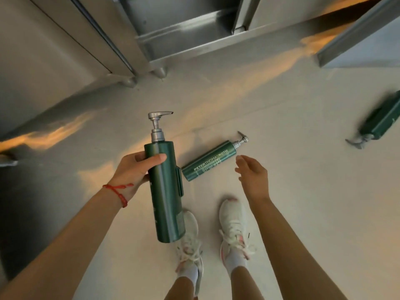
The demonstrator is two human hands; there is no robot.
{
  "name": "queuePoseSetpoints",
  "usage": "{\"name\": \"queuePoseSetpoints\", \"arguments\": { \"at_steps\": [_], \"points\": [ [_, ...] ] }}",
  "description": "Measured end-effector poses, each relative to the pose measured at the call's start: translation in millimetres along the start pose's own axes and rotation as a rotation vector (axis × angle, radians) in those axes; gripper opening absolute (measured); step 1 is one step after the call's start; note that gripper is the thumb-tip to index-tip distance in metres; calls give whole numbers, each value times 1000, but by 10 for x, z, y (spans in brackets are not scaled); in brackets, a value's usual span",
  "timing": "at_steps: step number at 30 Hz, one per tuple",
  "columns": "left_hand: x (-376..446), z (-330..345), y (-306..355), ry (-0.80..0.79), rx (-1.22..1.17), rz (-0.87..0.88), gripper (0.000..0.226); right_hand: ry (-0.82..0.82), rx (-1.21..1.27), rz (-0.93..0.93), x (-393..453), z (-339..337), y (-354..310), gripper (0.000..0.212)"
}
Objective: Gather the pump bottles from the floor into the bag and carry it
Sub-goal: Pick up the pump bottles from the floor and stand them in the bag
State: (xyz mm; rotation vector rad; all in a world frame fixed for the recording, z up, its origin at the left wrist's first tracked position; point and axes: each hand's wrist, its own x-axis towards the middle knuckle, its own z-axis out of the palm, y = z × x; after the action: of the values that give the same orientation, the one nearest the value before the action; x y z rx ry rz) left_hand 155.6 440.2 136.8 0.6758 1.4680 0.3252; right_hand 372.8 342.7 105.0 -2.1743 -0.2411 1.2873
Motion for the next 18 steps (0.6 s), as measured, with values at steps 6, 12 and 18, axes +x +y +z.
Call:
{"name": "queuePoseSetpoints", "arguments": {
  "at_steps": [6,12,18],
  "points": [
    [827,32,-380,-31,34,-56,24,73,-75,223,972,452,386,47],
    [1233,74,-648,-53,46,-69,30,132,34,351,1430,753,580,44],
    [1234,49,-701,-50,56,-93,32,119,238,369,1429,789,569,35]
  ]
}}
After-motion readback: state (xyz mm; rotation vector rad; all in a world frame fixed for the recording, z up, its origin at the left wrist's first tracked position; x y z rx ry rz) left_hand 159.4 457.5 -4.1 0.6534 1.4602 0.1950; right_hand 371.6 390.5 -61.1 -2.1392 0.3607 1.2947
